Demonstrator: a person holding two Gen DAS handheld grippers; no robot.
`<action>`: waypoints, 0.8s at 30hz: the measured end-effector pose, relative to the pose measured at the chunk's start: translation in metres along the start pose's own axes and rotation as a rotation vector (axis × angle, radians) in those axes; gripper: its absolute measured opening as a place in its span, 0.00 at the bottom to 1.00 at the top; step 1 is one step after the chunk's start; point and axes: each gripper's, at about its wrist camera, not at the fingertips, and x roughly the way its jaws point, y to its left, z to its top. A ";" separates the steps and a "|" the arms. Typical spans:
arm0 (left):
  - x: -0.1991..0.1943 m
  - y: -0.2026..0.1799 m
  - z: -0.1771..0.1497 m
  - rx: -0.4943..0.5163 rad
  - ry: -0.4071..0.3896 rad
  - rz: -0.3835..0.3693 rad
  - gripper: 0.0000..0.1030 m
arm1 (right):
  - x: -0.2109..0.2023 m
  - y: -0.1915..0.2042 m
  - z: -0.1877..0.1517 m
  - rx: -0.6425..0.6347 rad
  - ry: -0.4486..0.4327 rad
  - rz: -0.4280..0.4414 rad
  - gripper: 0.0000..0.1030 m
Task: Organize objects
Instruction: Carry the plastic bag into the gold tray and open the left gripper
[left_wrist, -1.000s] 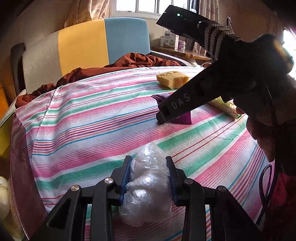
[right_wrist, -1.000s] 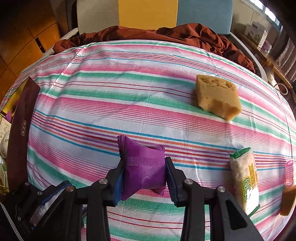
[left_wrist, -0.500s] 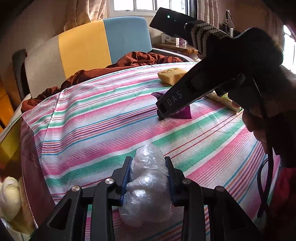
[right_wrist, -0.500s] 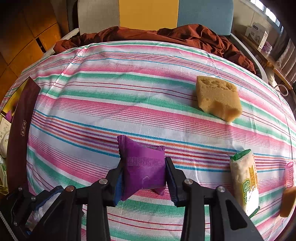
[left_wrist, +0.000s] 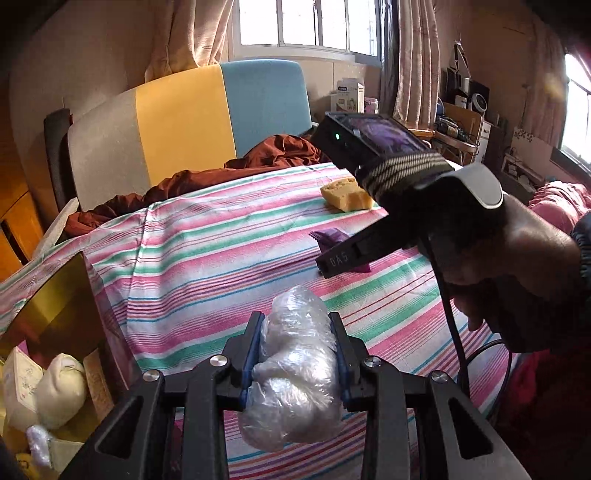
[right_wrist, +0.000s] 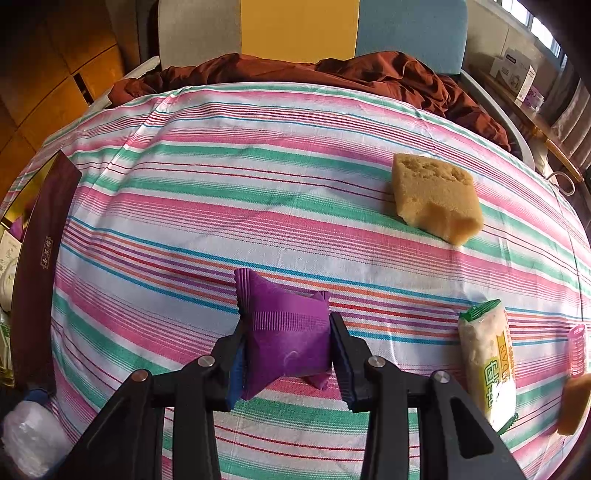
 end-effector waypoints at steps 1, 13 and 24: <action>-0.005 0.002 0.001 -0.003 -0.008 0.005 0.33 | 0.000 0.001 0.000 -0.001 -0.001 -0.001 0.38; -0.042 0.054 0.000 -0.123 -0.008 0.058 0.33 | -0.002 0.004 -0.005 -0.012 -0.011 -0.012 0.39; -0.066 0.192 -0.016 -0.458 0.036 0.144 0.34 | -0.004 0.005 -0.005 -0.025 -0.010 -0.026 0.39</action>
